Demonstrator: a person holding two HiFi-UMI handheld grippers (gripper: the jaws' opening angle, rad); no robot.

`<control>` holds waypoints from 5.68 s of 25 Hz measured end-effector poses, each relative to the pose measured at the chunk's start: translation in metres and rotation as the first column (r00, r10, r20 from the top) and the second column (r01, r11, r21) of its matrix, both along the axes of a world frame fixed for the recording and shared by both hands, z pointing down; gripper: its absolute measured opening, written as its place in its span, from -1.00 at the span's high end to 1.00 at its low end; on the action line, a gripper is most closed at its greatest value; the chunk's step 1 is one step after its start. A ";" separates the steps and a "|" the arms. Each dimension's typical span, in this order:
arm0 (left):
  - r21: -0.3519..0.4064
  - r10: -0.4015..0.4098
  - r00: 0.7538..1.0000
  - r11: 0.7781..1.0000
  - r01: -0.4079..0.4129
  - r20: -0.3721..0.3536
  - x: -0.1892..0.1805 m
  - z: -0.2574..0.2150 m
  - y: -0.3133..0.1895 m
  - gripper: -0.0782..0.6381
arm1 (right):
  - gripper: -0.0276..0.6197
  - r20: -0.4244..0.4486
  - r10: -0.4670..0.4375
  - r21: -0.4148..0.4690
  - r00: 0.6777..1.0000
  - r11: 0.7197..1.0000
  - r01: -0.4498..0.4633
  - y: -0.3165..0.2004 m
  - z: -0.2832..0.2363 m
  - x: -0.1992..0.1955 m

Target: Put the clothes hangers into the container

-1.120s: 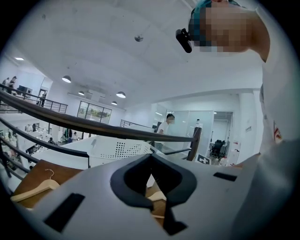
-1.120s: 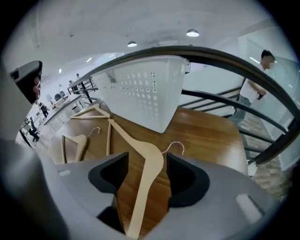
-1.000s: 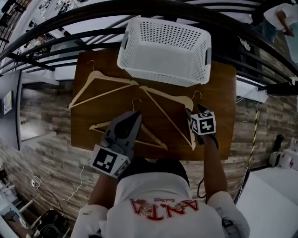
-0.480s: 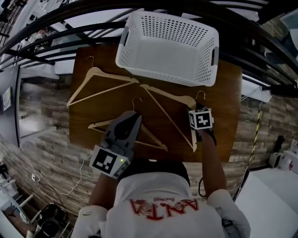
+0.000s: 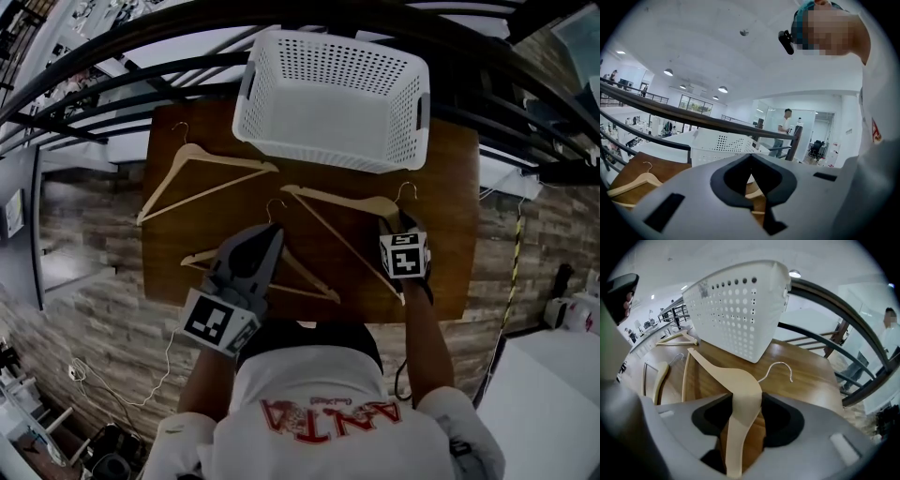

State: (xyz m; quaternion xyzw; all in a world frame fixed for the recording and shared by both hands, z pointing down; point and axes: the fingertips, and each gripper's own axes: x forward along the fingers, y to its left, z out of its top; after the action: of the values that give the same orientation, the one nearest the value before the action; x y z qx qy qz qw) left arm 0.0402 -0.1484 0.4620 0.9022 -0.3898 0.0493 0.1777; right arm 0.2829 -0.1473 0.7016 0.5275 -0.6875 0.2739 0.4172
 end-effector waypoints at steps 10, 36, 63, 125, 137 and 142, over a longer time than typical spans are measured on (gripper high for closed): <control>0.065 0.064 0.997 0.996 -0.062 -0.033 0.008 -0.035 0.001 0.76 | 0.33 -0.106 -0.027 0.245 0.994 0.968 0.053 0.041 -0.100 0.002; 0.115 -0.013 0.994 0.993 0.025 -0.105 -0.026 -0.079 -0.013 0.76 | 0.33 -0.357 -0.146 0.503 0.922 0.802 0.322 -0.145 -0.321 0.004; 0.025 -0.161 0.983 0.986 0.164 -0.093 -0.061 -0.036 -0.054 0.76 | 0.32 -0.472 -0.593 0.006 0.653 0.738 0.675 -0.248 -0.170 -0.076; 0.216 -0.108 0.993 0.970 0.115 -0.045 -0.098 -0.127 0.032 0.76 | 0.75 0.123 -0.283 0.610 0.951 0.778 0.152 0.018 -0.306 -0.141; 0.107 -0.257 0.966 0.961 0.255 0.006 -0.178 -0.069 0.056 0.76 | 0.23 0.085 -0.509 0.166 0.856 0.855 0.492 0.034 -0.137 -0.265; 0.065 -0.297 0.955 0.953 0.296 0.015 -0.201 -0.045 0.067 0.76 | 0.21 0.095 -0.527 -0.014 0.845 0.848 0.531 0.049 -0.064 -0.292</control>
State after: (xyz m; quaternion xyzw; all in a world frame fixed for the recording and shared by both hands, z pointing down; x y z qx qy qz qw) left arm -0.1603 -0.0818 0.4169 0.8379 -0.5244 0.0211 0.1501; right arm -0.0092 -0.0981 0.6373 0.2970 -0.8182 0.1846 0.4563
